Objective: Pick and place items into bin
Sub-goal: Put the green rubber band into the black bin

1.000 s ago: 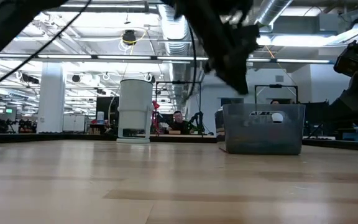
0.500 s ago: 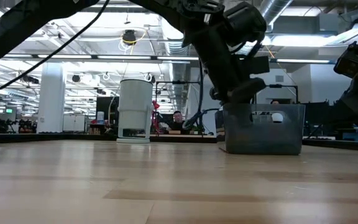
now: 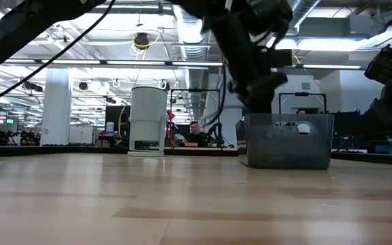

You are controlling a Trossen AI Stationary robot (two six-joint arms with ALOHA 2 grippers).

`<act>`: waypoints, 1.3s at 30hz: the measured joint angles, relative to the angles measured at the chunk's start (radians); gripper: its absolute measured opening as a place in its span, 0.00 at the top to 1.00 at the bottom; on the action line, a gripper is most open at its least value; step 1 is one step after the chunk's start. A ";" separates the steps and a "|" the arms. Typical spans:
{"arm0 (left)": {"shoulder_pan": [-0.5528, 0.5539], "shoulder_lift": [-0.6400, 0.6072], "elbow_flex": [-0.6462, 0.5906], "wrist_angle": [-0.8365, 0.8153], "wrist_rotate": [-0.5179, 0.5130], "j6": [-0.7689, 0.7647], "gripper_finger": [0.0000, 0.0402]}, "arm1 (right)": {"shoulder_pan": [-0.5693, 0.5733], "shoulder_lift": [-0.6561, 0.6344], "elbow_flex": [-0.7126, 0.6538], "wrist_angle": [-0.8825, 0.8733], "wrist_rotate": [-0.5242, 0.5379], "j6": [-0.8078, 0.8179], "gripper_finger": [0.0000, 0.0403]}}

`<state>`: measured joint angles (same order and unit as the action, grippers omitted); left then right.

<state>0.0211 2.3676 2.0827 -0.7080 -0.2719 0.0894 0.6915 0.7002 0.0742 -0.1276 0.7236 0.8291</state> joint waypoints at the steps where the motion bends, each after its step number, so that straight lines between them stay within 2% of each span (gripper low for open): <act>1: -0.001 0.000 0.029 -0.034 -0.015 -0.003 0.83 | -0.006 0.000 0.000 0.000 0.006 -0.004 0.77; 7: -0.020 -0.008 0.278 -0.275 -0.093 -0.048 0.84 | -0.039 0.000 0.000 0.025 -0.039 0.053 0.77; 11: -0.043 -0.114 0.218 -0.228 -0.153 -0.004 0.85 | -0.012 -0.003 0.024 0.191 -0.150 -0.067 0.77; 16: -0.081 -0.220 0.222 -0.373 -0.271 -0.056 0.85 | 0.074 -0.013 0.168 0.235 -0.199 -0.181 0.77; 19: -0.114 -0.277 0.221 -0.502 -0.323 -0.121 0.85 | 0.164 0.031 0.282 0.216 -0.214 -0.296 0.77; 23: -0.176 -0.355 0.221 -0.690 -0.423 -0.249 0.85 | 0.243 0.209 0.449 0.117 -0.184 -0.326 0.77; 26: -0.223 -0.389 0.221 -0.834 -0.516 -0.372 0.85 | 0.247 0.393 0.588 0.029 -0.148 -0.276 0.77; 29: -0.270 -0.411 0.220 -0.860 -0.560 -0.480 0.85 | 0.215 0.618 0.705 -0.120 -0.285 -0.187 0.77; 34: -0.354 -0.425 0.220 -0.863 -0.549 -0.474 0.85 | 0.189 0.912 0.897 -0.286 -0.557 -0.097 0.77; 39: -0.411 -0.422 0.219 -0.863 -0.553 -0.498 0.85 | 0.190 1.090 1.073 -0.395 -0.671 -0.084 0.77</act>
<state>-0.3899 1.9458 2.3016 -1.5713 -0.8246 -0.4085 0.8817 1.7897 1.1469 -0.5227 0.0529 0.7447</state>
